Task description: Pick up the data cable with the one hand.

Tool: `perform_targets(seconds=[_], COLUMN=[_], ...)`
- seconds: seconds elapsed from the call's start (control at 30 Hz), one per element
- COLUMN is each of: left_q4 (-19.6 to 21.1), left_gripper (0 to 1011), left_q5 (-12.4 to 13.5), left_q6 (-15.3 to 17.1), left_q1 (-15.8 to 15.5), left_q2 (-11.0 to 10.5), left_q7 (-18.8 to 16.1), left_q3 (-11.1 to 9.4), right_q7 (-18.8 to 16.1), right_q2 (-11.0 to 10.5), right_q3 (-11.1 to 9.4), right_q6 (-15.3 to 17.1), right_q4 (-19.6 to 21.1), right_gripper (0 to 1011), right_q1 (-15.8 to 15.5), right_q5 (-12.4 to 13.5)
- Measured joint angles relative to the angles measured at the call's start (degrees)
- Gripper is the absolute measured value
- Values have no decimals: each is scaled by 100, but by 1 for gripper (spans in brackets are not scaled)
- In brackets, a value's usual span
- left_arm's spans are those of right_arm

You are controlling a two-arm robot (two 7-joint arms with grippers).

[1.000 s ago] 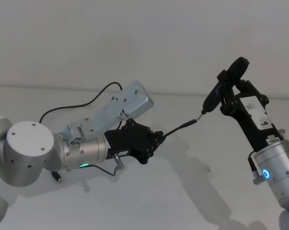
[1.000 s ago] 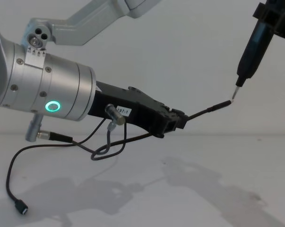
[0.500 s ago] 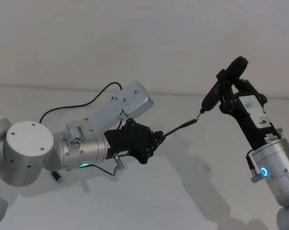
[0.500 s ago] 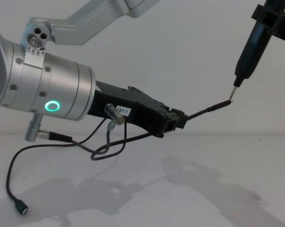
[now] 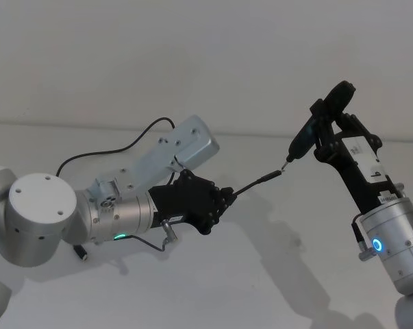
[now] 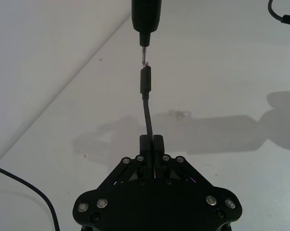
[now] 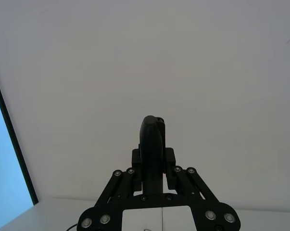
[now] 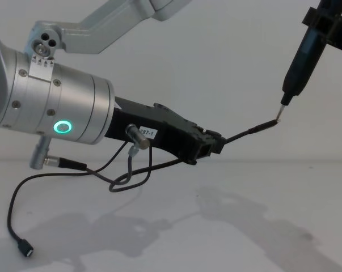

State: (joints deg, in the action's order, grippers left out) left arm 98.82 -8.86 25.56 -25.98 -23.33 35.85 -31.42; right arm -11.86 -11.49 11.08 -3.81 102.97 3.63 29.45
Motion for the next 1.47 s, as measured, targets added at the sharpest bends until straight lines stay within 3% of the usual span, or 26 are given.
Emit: perform_targets(seconds=[1.47], left_q4=[-1], left_gripper=[40], left_q5=[1], left_q6=[1], left_q1=[0], left_q2=[0], left_q7=[1], left_q3=[0], right_q7=[-58], right_q2=[-77], right_q3=[45], right_q6=[57], right_q4=[-24], right_gripper=[268], right_q1=[30], right_q5=[-27])
